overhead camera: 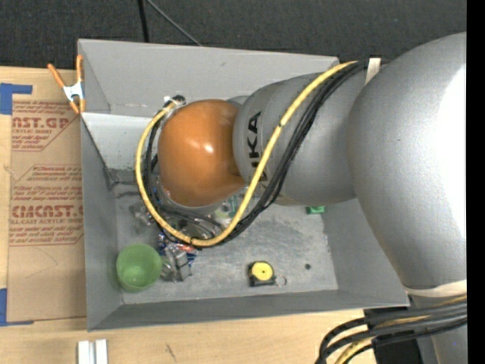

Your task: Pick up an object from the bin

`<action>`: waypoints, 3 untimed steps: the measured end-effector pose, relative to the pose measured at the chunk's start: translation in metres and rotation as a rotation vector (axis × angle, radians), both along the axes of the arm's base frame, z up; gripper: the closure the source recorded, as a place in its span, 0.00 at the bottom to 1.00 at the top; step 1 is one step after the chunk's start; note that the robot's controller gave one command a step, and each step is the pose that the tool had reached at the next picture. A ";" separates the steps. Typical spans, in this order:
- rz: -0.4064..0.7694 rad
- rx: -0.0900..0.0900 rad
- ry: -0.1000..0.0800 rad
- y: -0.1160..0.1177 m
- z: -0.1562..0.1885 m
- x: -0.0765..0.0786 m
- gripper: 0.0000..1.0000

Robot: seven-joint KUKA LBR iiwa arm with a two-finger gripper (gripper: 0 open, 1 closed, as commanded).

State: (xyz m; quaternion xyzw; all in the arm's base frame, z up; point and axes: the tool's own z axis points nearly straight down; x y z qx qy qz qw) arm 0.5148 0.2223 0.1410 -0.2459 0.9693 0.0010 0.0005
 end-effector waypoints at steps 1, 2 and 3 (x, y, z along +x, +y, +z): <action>0.012 -0.003 0.007 0.025 -0.073 -0.009 0.00; 0.009 -0.002 0.002 0.023 -0.070 -0.007 1.00; 0.028 0.002 -0.008 0.025 0.053 -0.010 1.00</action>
Offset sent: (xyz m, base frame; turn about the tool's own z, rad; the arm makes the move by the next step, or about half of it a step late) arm -0.0065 0.0233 -0.0692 -0.0097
